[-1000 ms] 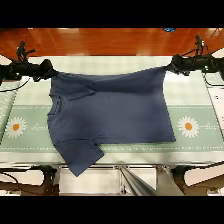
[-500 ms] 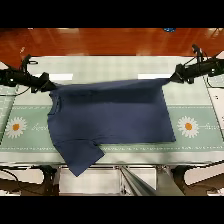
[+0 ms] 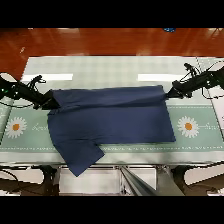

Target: Fold the shirts.

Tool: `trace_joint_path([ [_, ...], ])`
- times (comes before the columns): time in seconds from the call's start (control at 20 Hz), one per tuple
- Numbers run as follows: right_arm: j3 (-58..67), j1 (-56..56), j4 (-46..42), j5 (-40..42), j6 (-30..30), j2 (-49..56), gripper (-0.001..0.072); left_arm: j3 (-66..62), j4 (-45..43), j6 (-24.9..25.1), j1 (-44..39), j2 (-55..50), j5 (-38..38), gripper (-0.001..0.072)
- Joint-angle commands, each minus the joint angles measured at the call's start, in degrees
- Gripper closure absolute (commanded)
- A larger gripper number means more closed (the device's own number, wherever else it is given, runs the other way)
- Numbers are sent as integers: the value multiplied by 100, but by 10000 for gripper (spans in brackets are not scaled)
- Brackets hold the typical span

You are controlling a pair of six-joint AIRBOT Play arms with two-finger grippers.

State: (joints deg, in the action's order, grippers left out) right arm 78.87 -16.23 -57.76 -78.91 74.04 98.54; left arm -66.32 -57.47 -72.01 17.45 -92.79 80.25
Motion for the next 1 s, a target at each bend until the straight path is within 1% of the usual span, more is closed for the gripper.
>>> trace_joint_path([
  [0.0,-42,-44,-42,-48,284,-48,296,22,-68,-63,7,11,367,200],
  [0.1,-37,-227,-92,-177,417,-269,296,48,-138,-48,98,256,490,200],
  [0.2,-68,-568,-457,-304,568,-686,298,229,-269,-52,343,798,400,200],
  [0.3,-356,-883,-693,-160,824,-1224,298,809,-431,-68,761,1541,114,200],
  [0.4,-964,-1014,-671,221,809,-1838,298,1862,-409,-105,1215,2345,-254,200],
  [0.45,-1405,-1003,-595,485,758,-2190,298,2428,-409,-111,1379,2686,-365,200],
  [0.5,-1862,-1001,-249,691,579,-2516,298,2975,-452,-105,1539,2988,-450,200],
  [0.6,-2647,-1003,590,997,175,-3051,298,3659,-772,-170,1998,3414,-656,200],
  [0.7,-3128,-1003,1139,1054,-105,-3399,298,3978,-518,-520,2409,3622,-699,200],
  [0.8,-3351,-1003,1255,1019,-245,-3578,298,4159,-404,-520,2389,3560,-496,200],
  [0.95,-3383,-1003,1241,990,-302,-3602,298,4277,-402,-586,2127,3508,-396,200],
])
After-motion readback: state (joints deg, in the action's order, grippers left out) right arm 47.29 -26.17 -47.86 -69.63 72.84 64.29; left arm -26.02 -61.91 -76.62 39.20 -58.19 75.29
